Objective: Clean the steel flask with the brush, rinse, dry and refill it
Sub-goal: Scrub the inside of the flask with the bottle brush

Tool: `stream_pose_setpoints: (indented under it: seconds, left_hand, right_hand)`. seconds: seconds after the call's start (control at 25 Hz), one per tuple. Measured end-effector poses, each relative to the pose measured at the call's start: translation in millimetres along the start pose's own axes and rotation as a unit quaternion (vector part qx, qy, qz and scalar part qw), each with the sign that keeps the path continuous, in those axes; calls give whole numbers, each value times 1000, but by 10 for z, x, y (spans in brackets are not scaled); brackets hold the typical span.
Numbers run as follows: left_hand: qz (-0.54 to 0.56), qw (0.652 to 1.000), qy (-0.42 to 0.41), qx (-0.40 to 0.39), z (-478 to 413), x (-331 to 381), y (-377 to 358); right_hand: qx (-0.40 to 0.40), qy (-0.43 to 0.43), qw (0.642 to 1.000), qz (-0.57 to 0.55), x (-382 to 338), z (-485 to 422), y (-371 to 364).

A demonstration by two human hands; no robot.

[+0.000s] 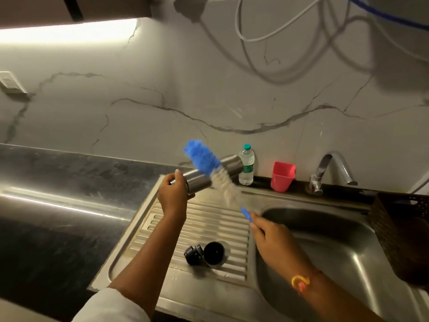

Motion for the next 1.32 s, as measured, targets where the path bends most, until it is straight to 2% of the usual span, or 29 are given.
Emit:
stream_pose_setpoints:
  seconds: [0.12,0.28,0.48,0.68,0.88,1.0,1.16,1.32]
  left_hand:
    - [35,999,11,8,36,51,32]
    - [-24,999,-26,-29,224,-42,-61]
    - [61,996,31,54,118,-4,182]
    - [-17,999,-36,-8,292,-70,34]
    - [41,996,6,73,111,-28,299]
    - [16,996,10,90,57,-61,416]
    - [84,991,79,65,113,-82,364]
    - [191,953,232,-39,317,-69,115]
  right_hand:
    - [-30,-16,999,15,88,289,19]
    - [-4,4,1000,-16,52,-76,57]
    - [-45,-30,998,-10,224,424,114]
    - [-26,-12,997,-69,59,11,114]
    - [-40,-9,998,-46,179,444,200]
    - [8,30,998,-63,199,496,320]
    - [22,38,997,-63,205,450,280]
    - [-8,56,996,-73,177,219,75]
Point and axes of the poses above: each hand's wrist, its own z-axis away from the middle knuckle, its own y-axis out of the back of the hand, x = y × z, the point moved 2 cm from there along -z, towards the middle knuckle, and after that the axes turned 6 degrees about -z, right-handed, at the moved point
